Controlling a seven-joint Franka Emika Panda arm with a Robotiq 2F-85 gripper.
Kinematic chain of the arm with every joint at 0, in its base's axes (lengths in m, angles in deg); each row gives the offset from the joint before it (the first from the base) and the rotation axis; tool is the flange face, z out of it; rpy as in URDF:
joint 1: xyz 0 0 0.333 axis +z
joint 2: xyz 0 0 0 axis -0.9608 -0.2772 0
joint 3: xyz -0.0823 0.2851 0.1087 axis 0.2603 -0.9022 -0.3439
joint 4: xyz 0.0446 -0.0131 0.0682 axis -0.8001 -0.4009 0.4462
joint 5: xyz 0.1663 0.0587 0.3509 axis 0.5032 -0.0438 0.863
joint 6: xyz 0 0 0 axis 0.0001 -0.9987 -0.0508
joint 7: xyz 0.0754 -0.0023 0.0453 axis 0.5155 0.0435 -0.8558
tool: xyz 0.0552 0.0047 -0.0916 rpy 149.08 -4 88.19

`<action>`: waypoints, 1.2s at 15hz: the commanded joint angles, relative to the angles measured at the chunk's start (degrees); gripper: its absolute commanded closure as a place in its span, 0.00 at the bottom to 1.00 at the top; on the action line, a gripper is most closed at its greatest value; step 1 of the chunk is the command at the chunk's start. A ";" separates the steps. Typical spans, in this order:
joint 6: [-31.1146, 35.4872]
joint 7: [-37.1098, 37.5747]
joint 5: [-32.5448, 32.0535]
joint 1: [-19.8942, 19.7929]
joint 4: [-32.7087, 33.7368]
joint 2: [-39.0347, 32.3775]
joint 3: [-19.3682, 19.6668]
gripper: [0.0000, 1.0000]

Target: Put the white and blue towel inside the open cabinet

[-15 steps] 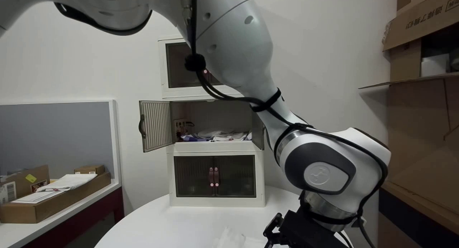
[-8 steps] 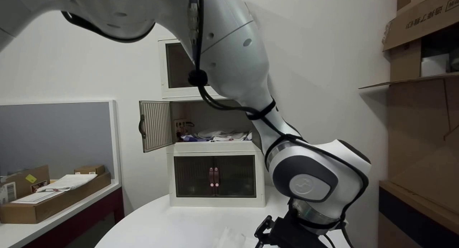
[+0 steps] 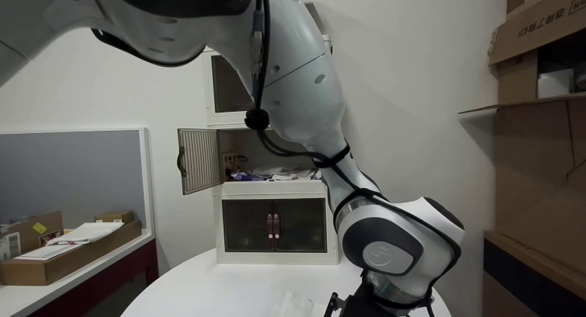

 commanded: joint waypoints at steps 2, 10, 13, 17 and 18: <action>0.78 -2.83 1.27 -1.04 0.30 -0.28 -0.90 0.72; -2.05 -1.60 1.17 -0.40 -0.82 3.27 -1.45 0.98; -4.36 -1.92 1.97 0.03 -2.04 7.36 -2.32 0.98; -6.12 -2.26 3.53 2.64 -4.17 13.43 -2.67 0.98; -6.54 -2.24 4.09 3.63 -4.76 14.80 -2.58 0.98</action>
